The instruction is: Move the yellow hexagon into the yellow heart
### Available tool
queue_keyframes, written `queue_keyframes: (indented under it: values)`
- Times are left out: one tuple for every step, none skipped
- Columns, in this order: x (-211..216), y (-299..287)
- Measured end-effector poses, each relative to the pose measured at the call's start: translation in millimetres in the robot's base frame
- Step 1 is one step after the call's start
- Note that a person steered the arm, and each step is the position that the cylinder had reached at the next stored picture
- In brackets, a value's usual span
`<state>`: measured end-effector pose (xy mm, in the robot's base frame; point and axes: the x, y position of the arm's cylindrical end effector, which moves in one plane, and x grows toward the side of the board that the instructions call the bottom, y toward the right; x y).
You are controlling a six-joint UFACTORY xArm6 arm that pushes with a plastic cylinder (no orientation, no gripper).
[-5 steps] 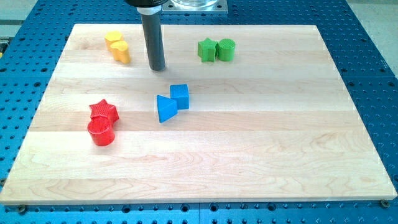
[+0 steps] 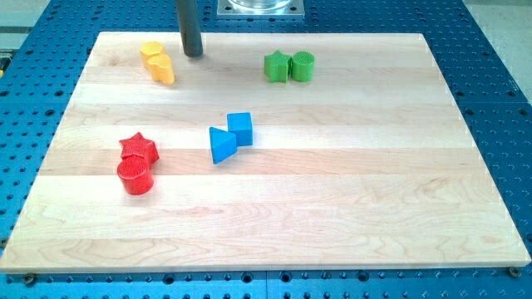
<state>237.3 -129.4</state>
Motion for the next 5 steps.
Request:
queue_keyframes:
  values:
    - [0.0,-45.8]
    - [0.0,-89.1]
    - [-0.2,-99.3]
    - [15.0,-102.3]
    - [11.4,-76.2]
